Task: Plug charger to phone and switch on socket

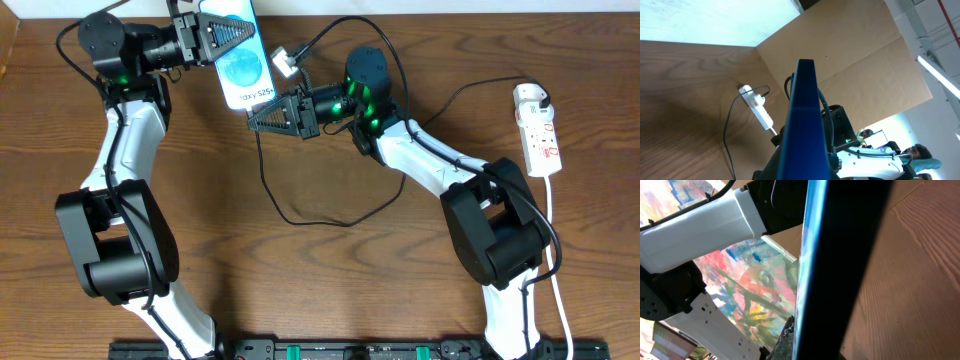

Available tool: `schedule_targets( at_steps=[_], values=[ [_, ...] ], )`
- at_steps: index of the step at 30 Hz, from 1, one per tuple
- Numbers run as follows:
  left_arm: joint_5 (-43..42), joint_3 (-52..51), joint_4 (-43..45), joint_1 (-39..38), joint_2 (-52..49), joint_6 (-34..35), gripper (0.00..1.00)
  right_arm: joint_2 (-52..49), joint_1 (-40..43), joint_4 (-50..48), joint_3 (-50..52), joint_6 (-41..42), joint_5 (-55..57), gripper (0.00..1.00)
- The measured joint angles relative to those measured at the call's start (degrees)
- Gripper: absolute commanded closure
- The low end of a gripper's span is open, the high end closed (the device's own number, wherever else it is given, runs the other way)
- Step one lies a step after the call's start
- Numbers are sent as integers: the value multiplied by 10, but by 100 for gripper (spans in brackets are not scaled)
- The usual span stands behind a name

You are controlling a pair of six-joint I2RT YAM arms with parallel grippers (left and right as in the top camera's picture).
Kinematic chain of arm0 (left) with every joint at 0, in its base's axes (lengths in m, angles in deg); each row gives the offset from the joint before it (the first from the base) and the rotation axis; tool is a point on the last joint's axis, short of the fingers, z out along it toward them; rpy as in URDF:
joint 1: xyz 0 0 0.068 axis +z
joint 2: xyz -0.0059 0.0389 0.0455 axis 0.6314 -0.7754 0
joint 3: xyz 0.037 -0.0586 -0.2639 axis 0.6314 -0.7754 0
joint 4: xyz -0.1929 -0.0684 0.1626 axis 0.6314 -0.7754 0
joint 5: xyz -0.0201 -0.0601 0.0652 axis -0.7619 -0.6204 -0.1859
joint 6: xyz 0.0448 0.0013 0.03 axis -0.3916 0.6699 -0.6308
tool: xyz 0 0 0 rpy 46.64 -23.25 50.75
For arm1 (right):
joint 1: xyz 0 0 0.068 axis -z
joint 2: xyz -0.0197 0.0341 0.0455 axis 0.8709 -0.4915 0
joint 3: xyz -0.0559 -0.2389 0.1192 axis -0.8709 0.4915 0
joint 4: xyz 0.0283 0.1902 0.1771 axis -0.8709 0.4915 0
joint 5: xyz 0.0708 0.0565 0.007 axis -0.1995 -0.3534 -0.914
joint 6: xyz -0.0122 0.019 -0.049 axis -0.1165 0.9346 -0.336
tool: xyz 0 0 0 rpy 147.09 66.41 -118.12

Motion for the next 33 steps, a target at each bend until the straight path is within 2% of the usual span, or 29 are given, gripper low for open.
schedule_targets(
  at_steps=[13, 33],
  values=[
    [2, 0, 0, 20, 0, 9, 92, 0, 16, 0, 0, 0, -2, 99],
    [4, 0, 0, 7, 0, -1, 92, 0, 11, 0, 0, 0, 2, 99]
  ],
)
